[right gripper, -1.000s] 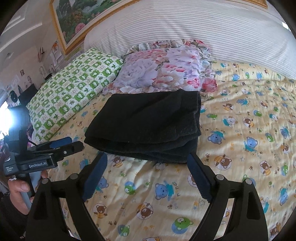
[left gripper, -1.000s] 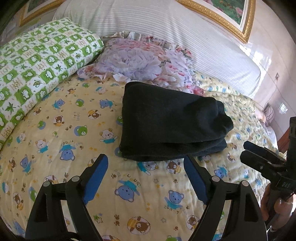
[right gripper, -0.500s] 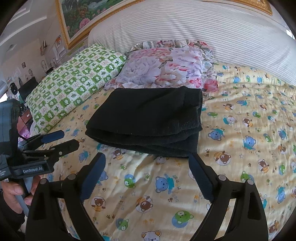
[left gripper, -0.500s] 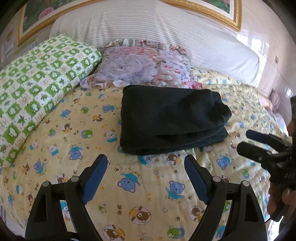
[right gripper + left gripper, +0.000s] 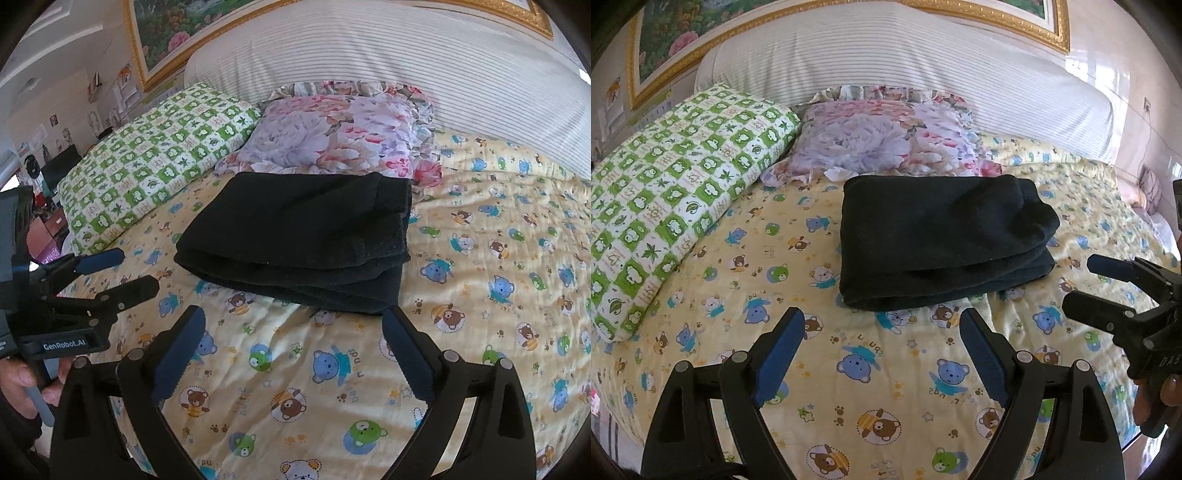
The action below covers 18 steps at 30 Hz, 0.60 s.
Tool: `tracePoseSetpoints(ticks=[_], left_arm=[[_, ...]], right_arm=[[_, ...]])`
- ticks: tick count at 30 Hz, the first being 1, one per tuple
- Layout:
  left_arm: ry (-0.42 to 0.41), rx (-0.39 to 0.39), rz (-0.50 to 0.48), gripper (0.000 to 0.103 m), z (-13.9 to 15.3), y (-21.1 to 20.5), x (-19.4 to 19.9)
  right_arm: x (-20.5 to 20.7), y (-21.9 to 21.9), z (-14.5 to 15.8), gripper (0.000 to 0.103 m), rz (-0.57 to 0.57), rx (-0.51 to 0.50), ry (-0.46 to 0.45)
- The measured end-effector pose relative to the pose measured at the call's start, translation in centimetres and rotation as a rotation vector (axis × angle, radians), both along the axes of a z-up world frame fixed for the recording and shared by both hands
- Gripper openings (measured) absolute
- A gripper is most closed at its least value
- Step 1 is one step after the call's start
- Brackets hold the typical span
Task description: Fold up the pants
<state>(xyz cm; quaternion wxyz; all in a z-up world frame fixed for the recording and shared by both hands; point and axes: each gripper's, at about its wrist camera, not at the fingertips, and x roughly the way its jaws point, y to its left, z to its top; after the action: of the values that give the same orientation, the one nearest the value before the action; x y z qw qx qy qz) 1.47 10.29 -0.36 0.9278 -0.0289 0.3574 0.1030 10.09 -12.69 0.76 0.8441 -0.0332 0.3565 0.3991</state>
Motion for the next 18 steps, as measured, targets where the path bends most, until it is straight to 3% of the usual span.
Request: tracePoseSetpoints(ticks=[18], left_arm=[[0.014,-0.01,0.02,0.087,-1.1,1.0,1.2]], right_arm=[[0.5,2.7,-1.8,0.097,0.05,-0.076,-0.007]])
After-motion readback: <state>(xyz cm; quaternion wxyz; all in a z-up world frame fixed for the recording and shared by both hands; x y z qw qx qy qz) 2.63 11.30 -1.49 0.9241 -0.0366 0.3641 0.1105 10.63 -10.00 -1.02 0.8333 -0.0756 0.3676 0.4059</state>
